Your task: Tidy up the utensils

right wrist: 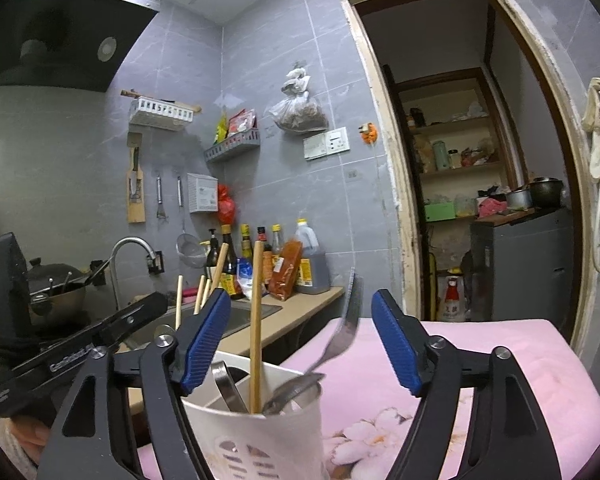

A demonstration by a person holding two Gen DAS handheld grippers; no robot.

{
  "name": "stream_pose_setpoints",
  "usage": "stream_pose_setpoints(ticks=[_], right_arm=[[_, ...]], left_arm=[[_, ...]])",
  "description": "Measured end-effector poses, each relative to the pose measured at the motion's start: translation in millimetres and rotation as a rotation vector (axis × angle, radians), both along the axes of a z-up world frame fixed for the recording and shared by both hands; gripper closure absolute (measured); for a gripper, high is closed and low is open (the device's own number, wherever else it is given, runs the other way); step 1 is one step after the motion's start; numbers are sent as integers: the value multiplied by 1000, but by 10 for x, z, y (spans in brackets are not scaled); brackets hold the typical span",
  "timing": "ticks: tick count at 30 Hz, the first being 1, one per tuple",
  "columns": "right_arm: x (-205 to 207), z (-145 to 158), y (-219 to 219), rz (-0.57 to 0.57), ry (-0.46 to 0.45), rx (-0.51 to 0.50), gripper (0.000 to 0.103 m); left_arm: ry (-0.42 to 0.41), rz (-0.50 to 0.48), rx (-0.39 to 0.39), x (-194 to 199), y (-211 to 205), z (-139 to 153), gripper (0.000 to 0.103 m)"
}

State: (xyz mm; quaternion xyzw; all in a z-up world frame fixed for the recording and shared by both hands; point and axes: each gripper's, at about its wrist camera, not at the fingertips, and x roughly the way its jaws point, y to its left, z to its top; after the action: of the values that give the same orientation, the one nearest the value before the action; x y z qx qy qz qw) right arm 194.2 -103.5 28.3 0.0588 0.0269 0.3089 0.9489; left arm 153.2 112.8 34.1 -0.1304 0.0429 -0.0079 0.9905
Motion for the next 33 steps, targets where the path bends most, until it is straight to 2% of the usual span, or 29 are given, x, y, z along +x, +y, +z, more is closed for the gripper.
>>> stream_pose_setpoints(ticks=[6,9,12,17,26,33], right_arm=[[-175,-22,-146,-56,9,-14,11],[-291,-28,-254,-94,2,-18,0],[-377,-23,-358,-129,10,-19,0],[-530,-50,-525,-181,34,-23,0],[-935,-121,-674,-245,59,-109,0],[-1267,-189,-697,-299,66,-162,0]], left_arm=[[42,-46,28,-96,-90,-7,40],[55,-71,24,-174,-126,-14,29],[77,-89,37,-242,-159,-16,24],[101,-104,45,-392,-205,-44,7],[159,-109,65,-675,-247,-155,4],[193,-84,87,-992,-272,-354,4]])
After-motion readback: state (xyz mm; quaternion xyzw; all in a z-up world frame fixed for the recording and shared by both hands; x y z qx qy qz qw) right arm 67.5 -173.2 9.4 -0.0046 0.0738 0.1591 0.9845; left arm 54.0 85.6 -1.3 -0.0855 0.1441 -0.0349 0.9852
